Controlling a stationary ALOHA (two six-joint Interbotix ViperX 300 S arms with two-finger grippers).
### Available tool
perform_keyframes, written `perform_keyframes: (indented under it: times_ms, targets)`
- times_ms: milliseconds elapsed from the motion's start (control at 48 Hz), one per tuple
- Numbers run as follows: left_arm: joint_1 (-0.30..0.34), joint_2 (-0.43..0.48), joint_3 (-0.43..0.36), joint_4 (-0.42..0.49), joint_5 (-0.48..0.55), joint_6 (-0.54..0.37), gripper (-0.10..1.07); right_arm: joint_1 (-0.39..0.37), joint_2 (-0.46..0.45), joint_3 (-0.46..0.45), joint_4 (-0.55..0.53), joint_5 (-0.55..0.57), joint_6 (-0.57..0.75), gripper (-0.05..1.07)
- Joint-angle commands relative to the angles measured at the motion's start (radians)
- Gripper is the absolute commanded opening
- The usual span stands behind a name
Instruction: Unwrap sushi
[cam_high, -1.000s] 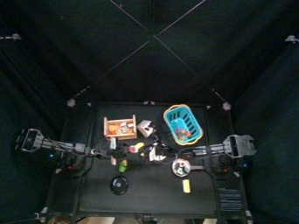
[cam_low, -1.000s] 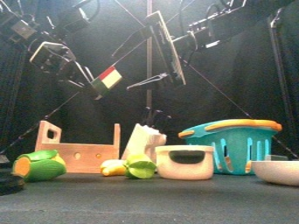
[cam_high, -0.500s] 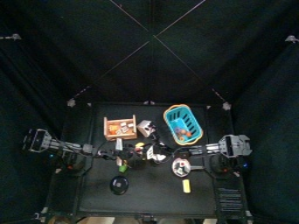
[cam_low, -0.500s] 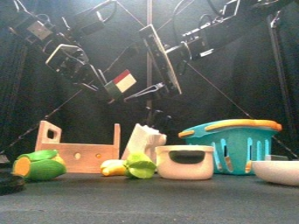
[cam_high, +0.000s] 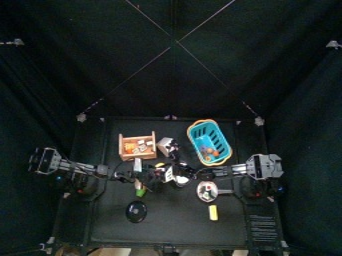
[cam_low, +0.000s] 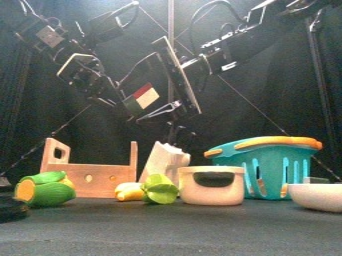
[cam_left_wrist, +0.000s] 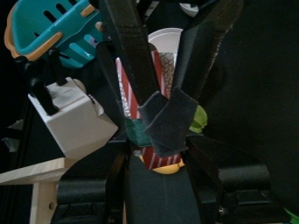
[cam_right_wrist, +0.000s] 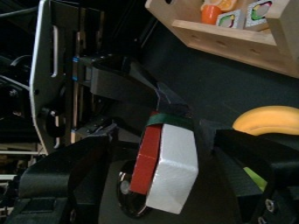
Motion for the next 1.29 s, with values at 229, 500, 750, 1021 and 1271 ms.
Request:
perform_keyframes:
  times_ms: [229, 500, 750, 1021, 1271]
  targets:
    - [0.003, -0.002, -0.031, 0.002, 0.003, -0.003, 0.70, -0.015, -0.008, -0.025, -0.003, -0.003, -0.002, 0.94]
    - [0.003, -0.002, -0.031, 0.002, 0.002, -0.003, 0.70, -0.018, -0.005, -0.025, 0.000, -0.003, -0.002, 0.82]
    - [0.005, -0.002, -0.025, 0.000, 0.006, -0.003, 0.70, -0.018, -0.009, -0.021, -0.002, -0.003, 0.000, 0.75]
    - [0.017, -0.002, -0.012, -0.003, 0.012, -0.003, 0.70, -0.018, -0.020, -0.015, -0.002, 0.003, -0.002, 0.75]
    - [0.025, -0.002, -0.003, -0.005, 0.014, -0.003, 0.70, -0.018, -0.034, -0.011, -0.003, 0.006, -0.002, 0.75]
